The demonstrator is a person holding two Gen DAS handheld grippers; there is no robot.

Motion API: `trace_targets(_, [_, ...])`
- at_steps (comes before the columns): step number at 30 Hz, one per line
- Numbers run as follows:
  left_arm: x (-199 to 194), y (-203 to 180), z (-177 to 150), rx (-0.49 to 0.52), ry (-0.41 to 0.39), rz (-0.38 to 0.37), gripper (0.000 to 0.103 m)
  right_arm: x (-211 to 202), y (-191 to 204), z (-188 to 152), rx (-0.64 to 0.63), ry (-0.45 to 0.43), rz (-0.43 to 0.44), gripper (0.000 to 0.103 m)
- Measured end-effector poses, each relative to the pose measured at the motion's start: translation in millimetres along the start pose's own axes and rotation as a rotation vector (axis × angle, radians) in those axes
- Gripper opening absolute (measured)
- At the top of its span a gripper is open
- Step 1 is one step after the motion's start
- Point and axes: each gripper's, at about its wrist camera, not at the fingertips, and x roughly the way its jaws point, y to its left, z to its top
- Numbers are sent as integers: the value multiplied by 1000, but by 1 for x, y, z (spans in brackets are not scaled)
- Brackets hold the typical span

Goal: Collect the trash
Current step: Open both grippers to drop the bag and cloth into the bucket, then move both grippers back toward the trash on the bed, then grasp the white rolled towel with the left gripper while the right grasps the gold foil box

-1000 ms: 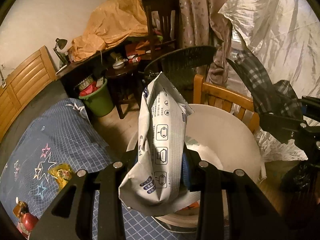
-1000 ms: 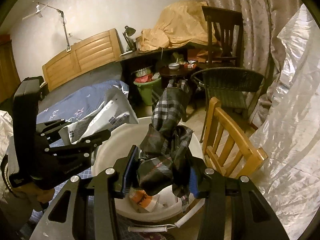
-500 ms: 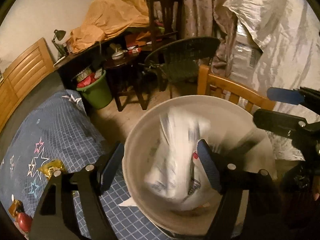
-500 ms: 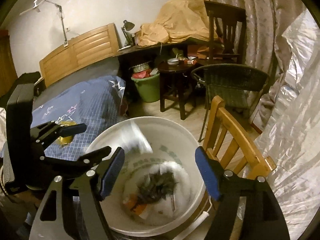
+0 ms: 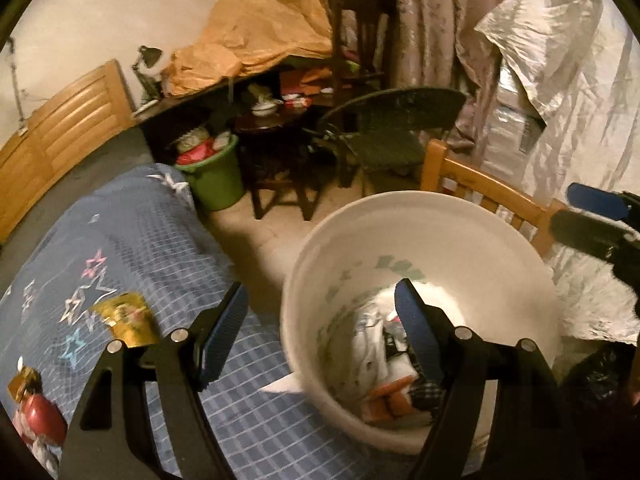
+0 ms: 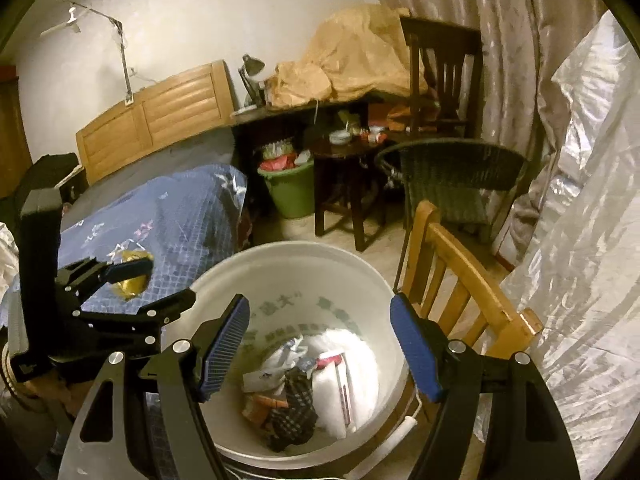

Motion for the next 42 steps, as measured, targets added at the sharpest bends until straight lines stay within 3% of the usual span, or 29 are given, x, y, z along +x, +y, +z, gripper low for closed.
trace_targets(8, [-55, 62, -51, -118, -80, 182, 82, -49, 58, -24, -64, -259, -16, 74])
trace_targets(11, [-81, 98, -76, -203, -75, 228, 83, -54, 87, -38, -79, -290, 27, 75])
trace_targets(18, [-147, 185, -149, -397, -35, 376, 84, -24, 166, -59, -107, -172, 189, 76])
trace_targets(22, [-189, 233, -203, -526, -5, 492, 84, -11, 222, -65, -150, -117, 282, 76])
trace_targets(27, [-218, 285, -266, -704, 39, 584, 84, 5, 300, -64, -215, -49, 412, 76])
trace_targets(31, [-225, 314, -293, -800, 48, 570, 84, 15, 358, -54, -253, -4, 493, 78])
trace_targets(35, [-217, 326, -302, -812, 45, 538, 84, 33, 414, -38, -274, 59, 558, 84])
trace_targets(42, [-196, 348, -316, -869, 32, 445, 68, 88, 543, -7, -329, 212, 661, 92])
